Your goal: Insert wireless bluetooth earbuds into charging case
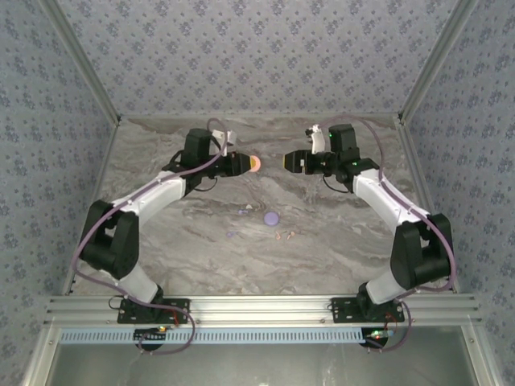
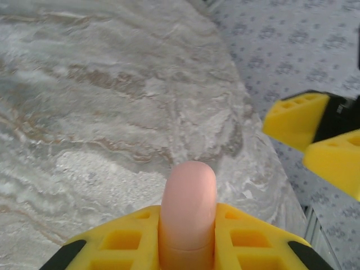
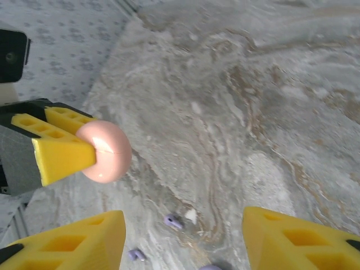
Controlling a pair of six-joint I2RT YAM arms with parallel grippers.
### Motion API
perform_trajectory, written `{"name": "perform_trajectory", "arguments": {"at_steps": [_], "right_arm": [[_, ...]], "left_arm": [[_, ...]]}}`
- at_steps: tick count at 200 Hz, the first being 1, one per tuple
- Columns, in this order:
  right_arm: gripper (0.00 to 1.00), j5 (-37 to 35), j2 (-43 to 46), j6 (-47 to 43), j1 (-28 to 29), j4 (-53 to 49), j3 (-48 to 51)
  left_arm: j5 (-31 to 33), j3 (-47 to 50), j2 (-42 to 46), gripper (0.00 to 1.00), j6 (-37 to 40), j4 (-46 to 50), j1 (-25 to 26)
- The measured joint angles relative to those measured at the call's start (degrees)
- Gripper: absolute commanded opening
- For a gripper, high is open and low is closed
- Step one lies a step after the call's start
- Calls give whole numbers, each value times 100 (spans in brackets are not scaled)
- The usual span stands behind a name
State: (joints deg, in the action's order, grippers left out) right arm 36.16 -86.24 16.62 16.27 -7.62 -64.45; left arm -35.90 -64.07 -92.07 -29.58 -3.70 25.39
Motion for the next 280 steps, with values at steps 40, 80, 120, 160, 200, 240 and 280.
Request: {"name": "perform_trajectory", "arguments": {"at_steps": [40, 80, 120, 160, 200, 240, 280], "right_arm": [[60, 800, 107, -310, 24, -4, -76], [59, 1628, 107, -667, 199, -184, -280], [59, 2070, 107, -1010, 417, -450, -629], [55, 2341, 28, -1259, 568, -706, -883], [50, 2479, -153, -1384, 623, -885, -1073], [41, 2564, -313, -1473, 667, -1045, -1154], [32, 2634, -319, -1563, 702, -1115, -1182]], "left_arm": [[-647, 278, 446, 21, 446, -151, 0], [-1235, 334, 796, 22, 713, -260, 0], [-1556, 367, 1093, 23, 916, -297, 7], [-1698, 391, 1193, 23, 1019, -297, 22], [-1749, 391, 1193, 23, 1071, -295, 94], [-1746, 391, 1193, 23, 1113, -271, 127], [-1746, 391, 1193, 23, 1115, -249, 131]]}}
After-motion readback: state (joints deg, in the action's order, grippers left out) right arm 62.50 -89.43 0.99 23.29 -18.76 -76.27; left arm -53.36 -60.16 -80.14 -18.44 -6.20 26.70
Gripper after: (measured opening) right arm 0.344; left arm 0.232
